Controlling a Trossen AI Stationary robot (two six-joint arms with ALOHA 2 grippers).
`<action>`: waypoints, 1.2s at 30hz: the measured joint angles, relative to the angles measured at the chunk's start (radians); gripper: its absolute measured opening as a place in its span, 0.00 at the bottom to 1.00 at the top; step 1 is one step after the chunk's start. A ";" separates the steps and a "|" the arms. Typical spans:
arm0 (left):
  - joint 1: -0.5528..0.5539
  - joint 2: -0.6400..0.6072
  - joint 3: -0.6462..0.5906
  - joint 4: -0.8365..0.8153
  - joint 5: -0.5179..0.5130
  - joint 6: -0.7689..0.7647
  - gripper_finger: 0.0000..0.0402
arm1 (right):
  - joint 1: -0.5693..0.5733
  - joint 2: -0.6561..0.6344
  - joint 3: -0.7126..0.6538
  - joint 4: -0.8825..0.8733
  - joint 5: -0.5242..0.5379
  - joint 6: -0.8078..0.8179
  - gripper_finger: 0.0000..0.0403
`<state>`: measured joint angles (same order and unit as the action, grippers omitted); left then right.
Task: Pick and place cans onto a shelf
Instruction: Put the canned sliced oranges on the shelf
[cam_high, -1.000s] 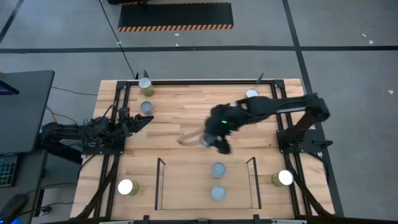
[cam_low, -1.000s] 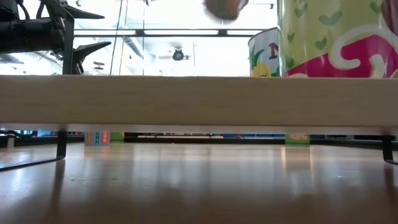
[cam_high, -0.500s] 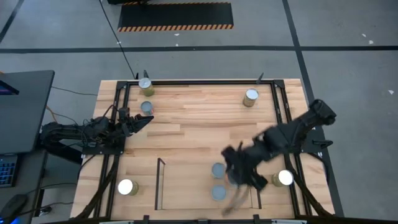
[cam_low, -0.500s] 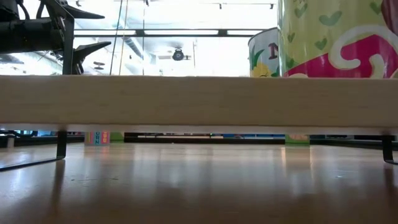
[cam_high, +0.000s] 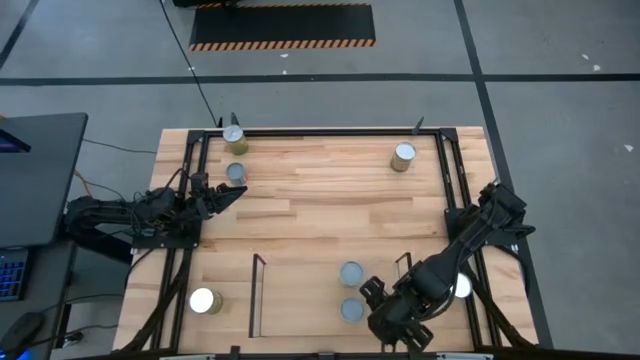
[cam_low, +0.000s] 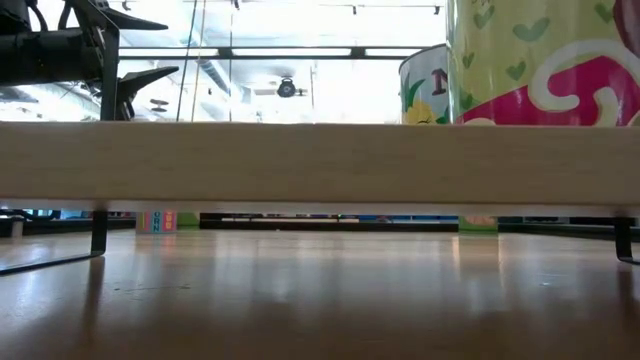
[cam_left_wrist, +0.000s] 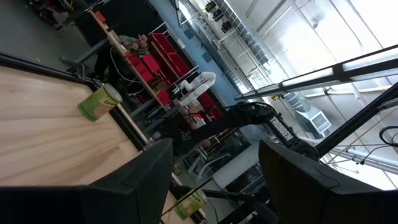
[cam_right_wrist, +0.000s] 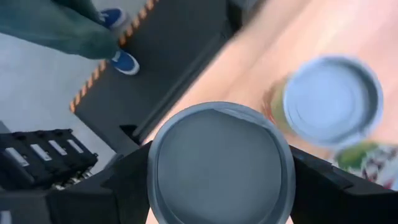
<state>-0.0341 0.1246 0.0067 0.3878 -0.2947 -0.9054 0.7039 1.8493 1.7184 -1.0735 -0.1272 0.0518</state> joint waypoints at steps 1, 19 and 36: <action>0.000 0.000 0.000 0.000 0.000 0.000 0.61 | 0.007 0.001 0.000 -0.011 0.017 0.012 0.72; 0.000 0.000 0.000 0.003 0.000 0.000 0.61 | 0.073 0.135 -0.002 -0.031 0.160 0.072 0.72; 0.000 0.000 0.000 0.001 0.000 0.000 0.61 | 0.075 0.092 -0.001 -0.112 0.231 0.219 0.72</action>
<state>-0.0339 0.1242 0.0068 0.3889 -0.2946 -0.9057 0.7785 1.9418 1.7176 -1.1855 0.1042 0.2709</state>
